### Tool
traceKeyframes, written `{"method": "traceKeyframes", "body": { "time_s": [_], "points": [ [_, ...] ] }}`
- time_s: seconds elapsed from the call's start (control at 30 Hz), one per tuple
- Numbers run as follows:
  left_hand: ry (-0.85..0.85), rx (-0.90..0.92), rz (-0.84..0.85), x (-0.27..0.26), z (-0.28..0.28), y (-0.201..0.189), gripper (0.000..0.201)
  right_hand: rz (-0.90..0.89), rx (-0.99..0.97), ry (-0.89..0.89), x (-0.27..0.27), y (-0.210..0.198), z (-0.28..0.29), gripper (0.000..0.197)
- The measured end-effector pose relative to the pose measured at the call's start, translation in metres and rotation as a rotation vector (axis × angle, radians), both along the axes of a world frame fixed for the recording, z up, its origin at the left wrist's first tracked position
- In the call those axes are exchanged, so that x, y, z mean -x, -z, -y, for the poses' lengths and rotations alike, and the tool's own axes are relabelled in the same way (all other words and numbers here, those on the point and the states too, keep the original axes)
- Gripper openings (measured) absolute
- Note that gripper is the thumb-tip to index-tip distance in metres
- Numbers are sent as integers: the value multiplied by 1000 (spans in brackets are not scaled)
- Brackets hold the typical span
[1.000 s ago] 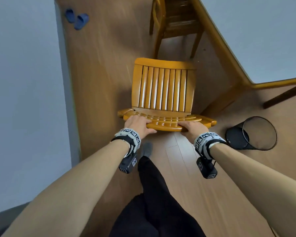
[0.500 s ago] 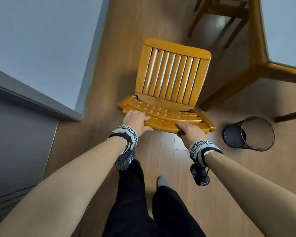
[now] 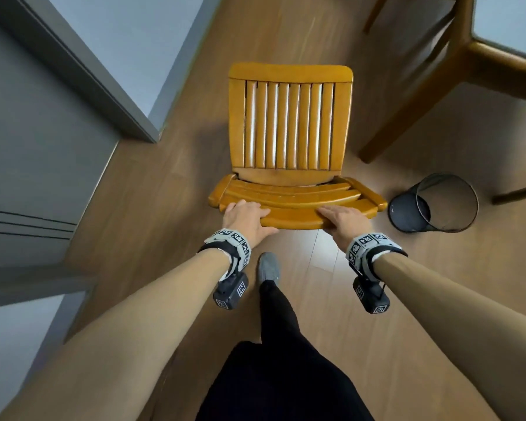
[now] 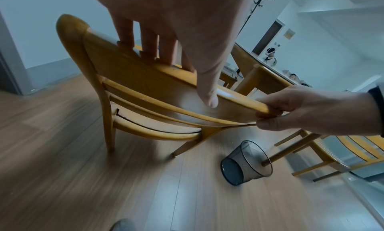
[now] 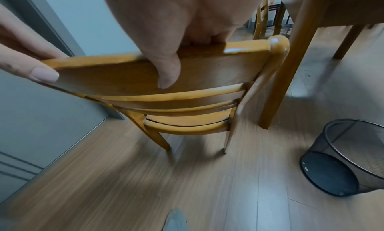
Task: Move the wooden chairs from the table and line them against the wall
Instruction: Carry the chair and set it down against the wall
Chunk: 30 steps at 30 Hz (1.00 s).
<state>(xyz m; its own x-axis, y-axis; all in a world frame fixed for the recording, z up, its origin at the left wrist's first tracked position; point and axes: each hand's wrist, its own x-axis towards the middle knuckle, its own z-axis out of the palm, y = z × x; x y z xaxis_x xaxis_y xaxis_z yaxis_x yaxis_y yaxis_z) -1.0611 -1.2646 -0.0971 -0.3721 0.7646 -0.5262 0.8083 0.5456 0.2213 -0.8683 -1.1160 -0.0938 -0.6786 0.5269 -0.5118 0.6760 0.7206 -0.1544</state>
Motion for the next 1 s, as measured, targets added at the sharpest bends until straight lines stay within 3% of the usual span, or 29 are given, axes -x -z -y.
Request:
{"method": "traceKeyframes", "body": {
  "time_s": [0.33,0.57,0.87,1.0],
  "points": [
    [-135,-64,40,-149,123,-10,63,-12,11,-85,-136,-16,103,50],
    [-186,-51,101,-237,165,-26,62,-43,6,-144,-218,-14,132,46],
    [-315,-11,120,-304,173,-42,62,21,26,-234,-262,-14,121,46],
    [-276,43,109,-319,179,-57,59,85,65,-250,-260,-33,126,27]
  ]
}}
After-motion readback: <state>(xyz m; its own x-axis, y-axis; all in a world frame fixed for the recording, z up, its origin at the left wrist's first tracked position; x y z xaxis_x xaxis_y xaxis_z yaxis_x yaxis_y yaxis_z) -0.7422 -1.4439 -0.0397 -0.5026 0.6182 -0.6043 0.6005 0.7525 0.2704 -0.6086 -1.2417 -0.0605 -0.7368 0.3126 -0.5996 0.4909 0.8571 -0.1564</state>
